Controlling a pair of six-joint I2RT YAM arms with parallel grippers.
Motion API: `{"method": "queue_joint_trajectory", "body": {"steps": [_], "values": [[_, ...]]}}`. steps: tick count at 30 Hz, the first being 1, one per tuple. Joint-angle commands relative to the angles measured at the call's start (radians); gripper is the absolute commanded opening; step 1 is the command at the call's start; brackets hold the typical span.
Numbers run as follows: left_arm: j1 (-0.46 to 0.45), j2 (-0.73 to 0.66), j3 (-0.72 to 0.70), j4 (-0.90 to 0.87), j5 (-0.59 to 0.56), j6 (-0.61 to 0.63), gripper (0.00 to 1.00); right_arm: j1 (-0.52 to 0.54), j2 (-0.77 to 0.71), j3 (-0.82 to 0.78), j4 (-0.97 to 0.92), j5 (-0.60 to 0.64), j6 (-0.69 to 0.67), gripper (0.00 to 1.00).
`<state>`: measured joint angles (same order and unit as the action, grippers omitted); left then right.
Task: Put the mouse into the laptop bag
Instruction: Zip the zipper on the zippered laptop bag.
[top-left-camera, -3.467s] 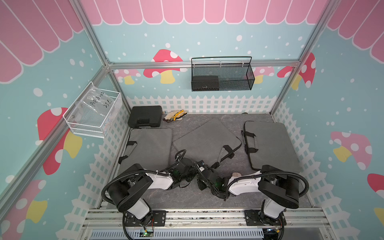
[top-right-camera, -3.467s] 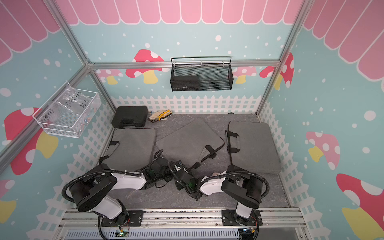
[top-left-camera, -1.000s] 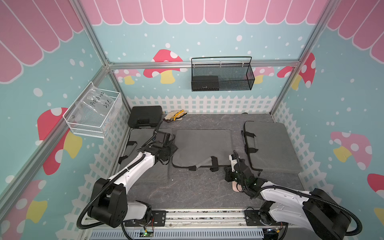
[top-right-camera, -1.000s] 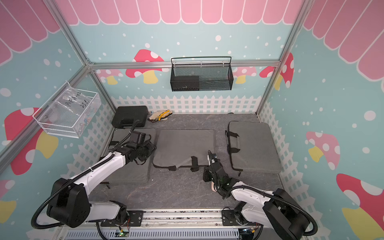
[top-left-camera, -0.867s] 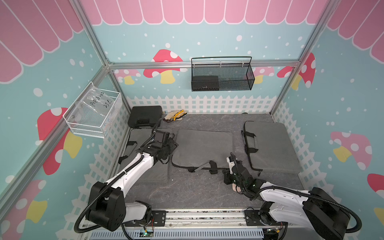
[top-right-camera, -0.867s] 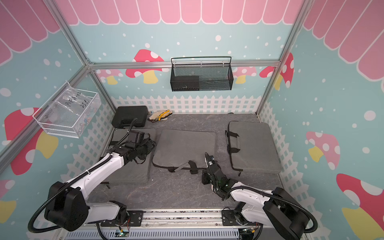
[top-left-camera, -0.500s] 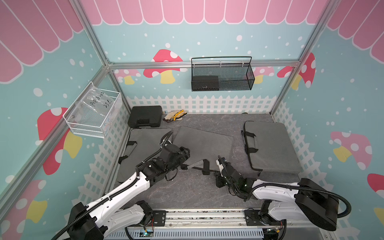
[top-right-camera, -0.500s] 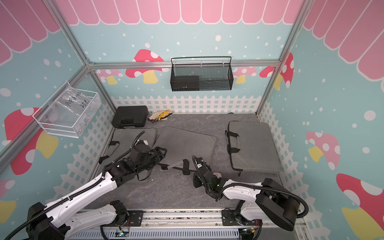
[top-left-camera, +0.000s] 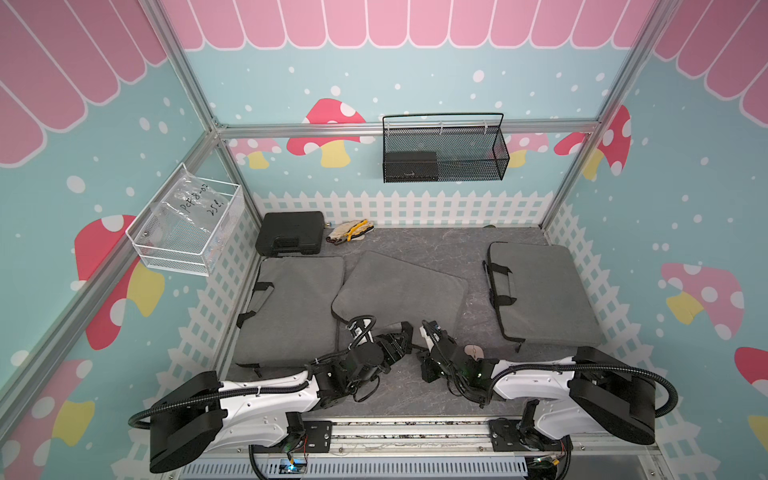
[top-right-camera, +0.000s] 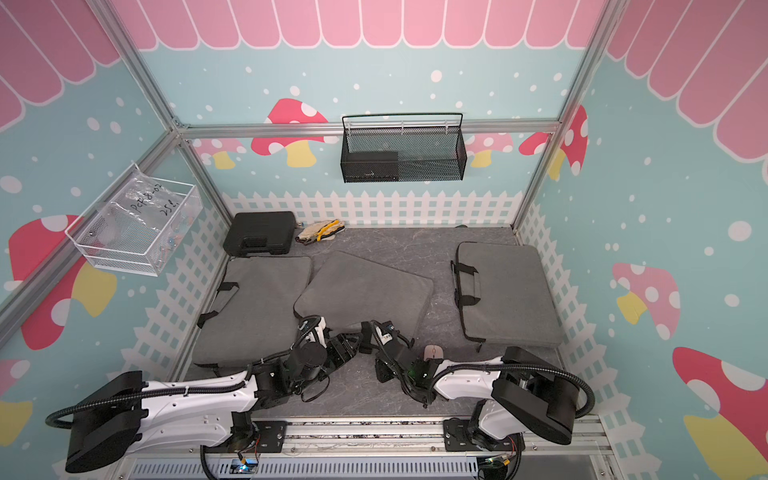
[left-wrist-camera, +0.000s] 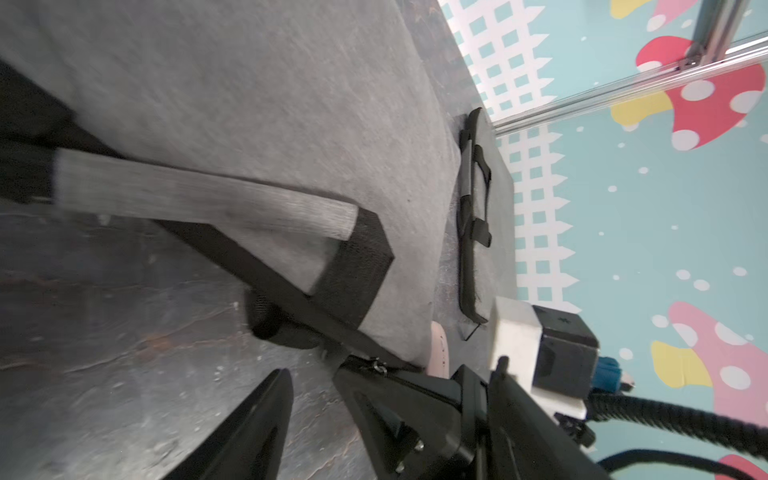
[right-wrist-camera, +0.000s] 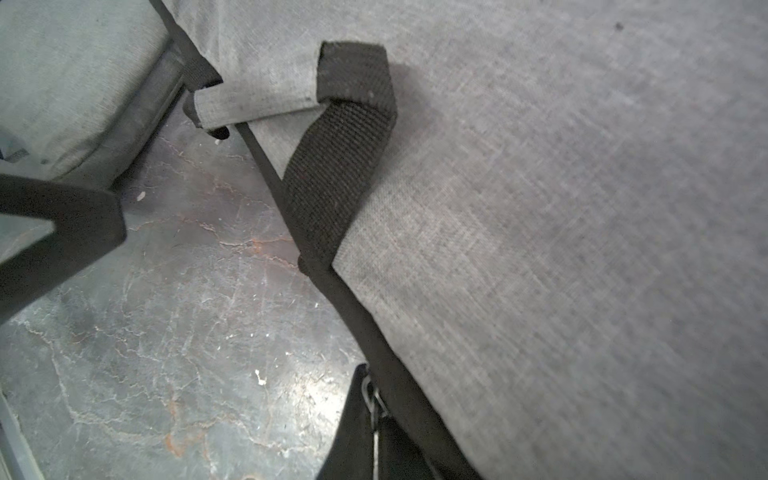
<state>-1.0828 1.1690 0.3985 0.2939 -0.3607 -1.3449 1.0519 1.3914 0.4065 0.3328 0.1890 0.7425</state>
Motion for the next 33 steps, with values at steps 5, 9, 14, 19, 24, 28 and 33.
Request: {"method": "queue_joint_trajectory", "body": {"steps": [5,9,14,19,24,28,33], "values": [[-0.007,0.135,0.034,0.168,-0.059,-0.109,0.77,0.026,0.010,-0.001,0.105,-0.029,0.012,0.00],[-0.007,0.228,0.035,0.216,-0.048,-0.168,0.77,0.032,-0.010,-0.018,0.109,-0.008,0.014,0.00],[-0.005,0.349,0.037,0.360,-0.037,-0.187,0.77,0.034,-0.045,-0.059,0.137,0.003,0.026,0.00],[0.020,0.491,0.068,0.488,0.022,-0.209,0.73,0.042,-0.060,-0.063,0.127,0.001,0.023,0.00],[0.080,0.671,0.145,0.532,0.183,-0.255,0.51,0.046,-0.050,-0.077,0.154,0.005,0.023,0.00],[0.124,0.797,0.138,0.700,0.241,-0.304,0.23,0.046,-0.047,-0.085,0.151,0.014,0.020,0.00],[0.154,0.768,0.088,0.691,0.221,-0.297,0.20,0.045,-0.096,-0.124,0.122,0.058,0.033,0.00]]}}
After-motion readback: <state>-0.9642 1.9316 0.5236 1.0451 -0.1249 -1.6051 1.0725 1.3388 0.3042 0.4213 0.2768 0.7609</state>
